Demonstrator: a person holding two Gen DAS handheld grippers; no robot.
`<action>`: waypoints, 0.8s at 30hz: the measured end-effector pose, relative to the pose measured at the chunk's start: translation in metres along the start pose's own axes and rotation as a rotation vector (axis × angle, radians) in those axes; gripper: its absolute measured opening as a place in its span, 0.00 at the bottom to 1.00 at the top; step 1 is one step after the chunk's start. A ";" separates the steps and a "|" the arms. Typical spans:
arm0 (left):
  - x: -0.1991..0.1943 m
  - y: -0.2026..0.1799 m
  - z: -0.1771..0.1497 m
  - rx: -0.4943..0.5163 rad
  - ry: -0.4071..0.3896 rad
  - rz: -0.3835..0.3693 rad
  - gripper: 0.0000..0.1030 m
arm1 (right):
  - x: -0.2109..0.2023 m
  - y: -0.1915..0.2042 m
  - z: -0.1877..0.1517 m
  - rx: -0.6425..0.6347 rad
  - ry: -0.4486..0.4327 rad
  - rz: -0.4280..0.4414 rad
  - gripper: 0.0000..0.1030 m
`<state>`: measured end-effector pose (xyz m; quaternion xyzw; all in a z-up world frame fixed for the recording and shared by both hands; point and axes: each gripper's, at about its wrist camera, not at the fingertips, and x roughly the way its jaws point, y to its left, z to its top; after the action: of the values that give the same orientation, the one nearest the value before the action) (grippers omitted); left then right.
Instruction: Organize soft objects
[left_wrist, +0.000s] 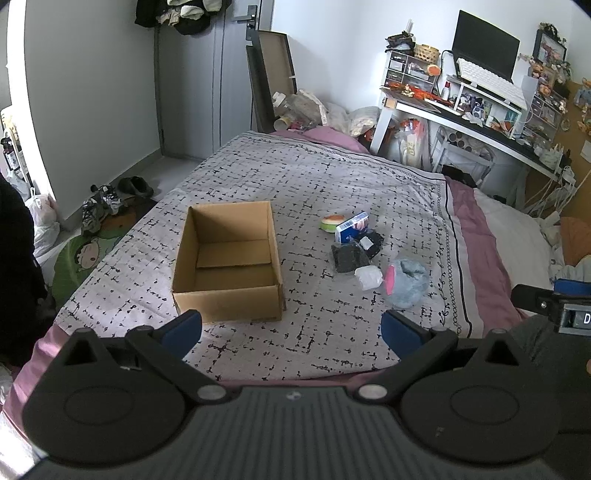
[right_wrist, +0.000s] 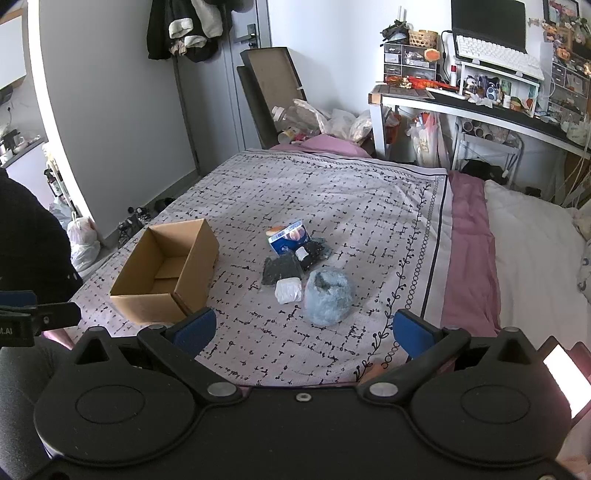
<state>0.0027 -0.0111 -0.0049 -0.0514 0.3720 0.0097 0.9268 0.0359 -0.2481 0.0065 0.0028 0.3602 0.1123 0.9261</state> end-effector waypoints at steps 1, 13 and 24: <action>0.000 0.000 0.000 0.001 0.001 0.000 0.99 | 0.000 -0.001 0.000 0.000 0.001 0.001 1.00; 0.001 -0.004 0.001 0.008 0.007 -0.002 0.99 | 0.001 -0.002 0.001 0.004 0.003 0.002 1.00; 0.001 -0.003 0.001 0.010 0.010 -0.003 0.99 | 0.003 -0.001 0.002 0.005 0.003 0.008 1.00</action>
<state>0.0042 -0.0142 -0.0040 -0.0471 0.3765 0.0062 0.9252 0.0397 -0.2487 0.0060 0.0063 0.3620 0.1153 0.9250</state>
